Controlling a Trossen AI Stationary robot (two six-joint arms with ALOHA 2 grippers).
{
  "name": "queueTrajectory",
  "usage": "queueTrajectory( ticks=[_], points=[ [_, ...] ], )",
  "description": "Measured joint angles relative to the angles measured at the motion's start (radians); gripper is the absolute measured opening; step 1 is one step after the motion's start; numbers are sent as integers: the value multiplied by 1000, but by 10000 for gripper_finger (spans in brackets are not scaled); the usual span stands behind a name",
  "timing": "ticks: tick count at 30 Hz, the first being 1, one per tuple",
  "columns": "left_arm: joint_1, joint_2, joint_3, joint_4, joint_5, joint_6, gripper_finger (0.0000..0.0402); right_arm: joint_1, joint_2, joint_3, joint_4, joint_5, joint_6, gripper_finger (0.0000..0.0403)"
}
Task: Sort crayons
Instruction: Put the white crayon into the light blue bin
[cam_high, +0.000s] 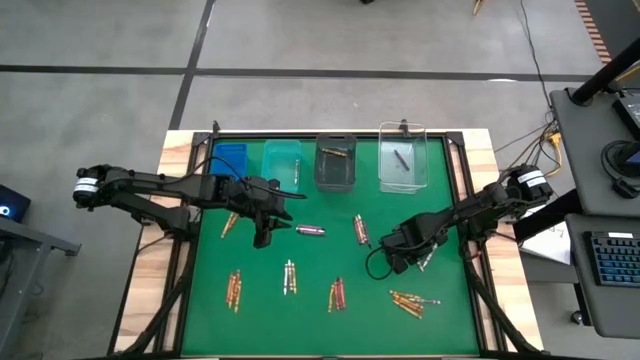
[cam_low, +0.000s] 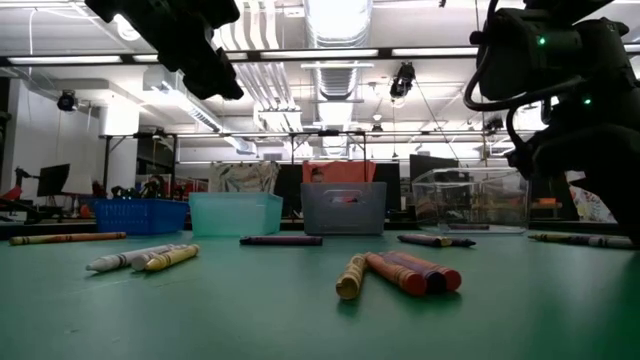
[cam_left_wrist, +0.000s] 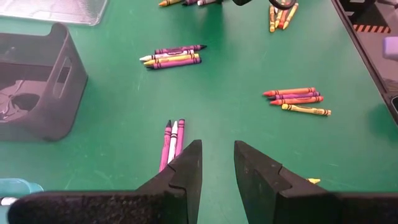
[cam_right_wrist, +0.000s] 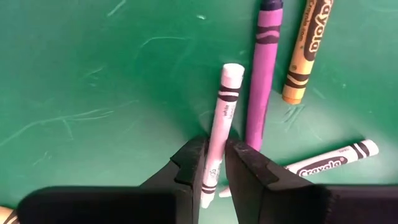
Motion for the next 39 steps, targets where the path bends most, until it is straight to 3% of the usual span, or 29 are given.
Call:
queueTrajectory(
  ticks=[6, 17, 22, 27, 31, 34, 39],
  points=[
    [0, 0, 0, 4, 0, 0, 75, -1, -1, 0, 1, 5, -21, 15],
    [0, -31, 0, 47, 0, 23, 75, -3, -94, 68, -6, 33, -91, 8],
    [1, -115, 0, 46, 0, 102, 75, -33, -199, 120, 87, 156, -177, 8],
    [7, -224, 0, 48, -10, 182, 75, -109, -277, 146, 276, 300, -380, 8],
    [12, -303, 0, 47, -99, 238, 75, -206, -284, 146, 492, 337, -600, 8],
    [18, -349, 0, 47, -164, 281, 75, -291, -255, 146, 681, 310, -774, 8],
    [31, -385, 0, 59, -209, 344, 75, -442, -130, 146, 1063, 150, -1000, 8]
  ],
)
